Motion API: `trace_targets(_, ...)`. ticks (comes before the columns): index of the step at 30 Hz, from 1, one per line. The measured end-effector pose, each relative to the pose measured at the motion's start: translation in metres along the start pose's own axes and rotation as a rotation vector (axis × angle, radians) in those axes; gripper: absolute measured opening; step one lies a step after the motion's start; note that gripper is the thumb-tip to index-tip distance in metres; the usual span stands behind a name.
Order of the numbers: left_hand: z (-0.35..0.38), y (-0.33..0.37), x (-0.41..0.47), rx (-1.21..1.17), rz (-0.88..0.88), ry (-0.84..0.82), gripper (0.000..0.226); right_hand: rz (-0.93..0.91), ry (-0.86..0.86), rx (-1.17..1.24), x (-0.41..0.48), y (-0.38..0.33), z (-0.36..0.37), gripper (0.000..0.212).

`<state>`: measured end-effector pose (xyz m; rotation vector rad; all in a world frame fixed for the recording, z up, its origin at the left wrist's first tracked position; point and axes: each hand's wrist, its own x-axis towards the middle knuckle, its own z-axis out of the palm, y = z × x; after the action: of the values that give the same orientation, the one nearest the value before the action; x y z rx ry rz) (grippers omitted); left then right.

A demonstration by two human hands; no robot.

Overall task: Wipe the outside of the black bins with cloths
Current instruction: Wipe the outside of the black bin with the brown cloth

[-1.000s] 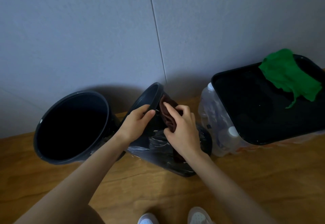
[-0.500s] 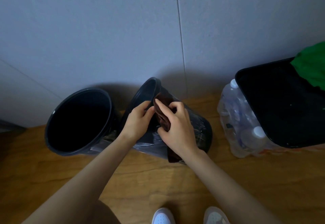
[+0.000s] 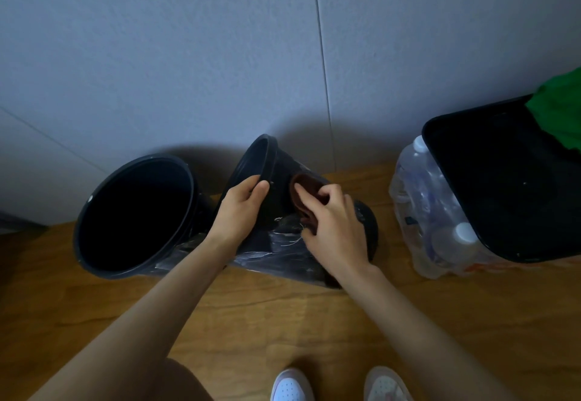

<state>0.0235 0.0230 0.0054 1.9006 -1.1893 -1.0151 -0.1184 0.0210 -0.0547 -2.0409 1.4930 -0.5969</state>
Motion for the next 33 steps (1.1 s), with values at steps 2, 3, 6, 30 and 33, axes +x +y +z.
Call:
trace_targets(2, 0.001, 0.0, 0.001, -0.004, 0.01, 0.002, 0.027, -0.101, 0.001, -0.009, -0.006, -0.016, 0.002, 0.071)
trace_targets(3, 0.001, 0.0, 0.001, -0.01, 0.008, 0.001, 0.028, -0.136, 0.002, -0.023, -0.008, -0.022, 0.004, 0.071)
trace_targets(6, -0.002, -0.001, 0.0, -0.038, -0.011, 0.0, 0.03, -0.179, 0.024, -0.103, -0.005, -0.023, 0.005, 0.073)
trace_targets(30, -0.011, -0.014, -0.001, -0.063, -0.026, -0.016, 0.026, 0.477, -0.18, -0.065, 0.008, 0.071, 0.004, 0.063)
trace_targets(33, -0.009, -0.012, -0.001, -0.055, -0.026, -0.013, 0.025, 0.322, -0.072, 0.016, 0.006, 0.04, 0.005, 0.064)
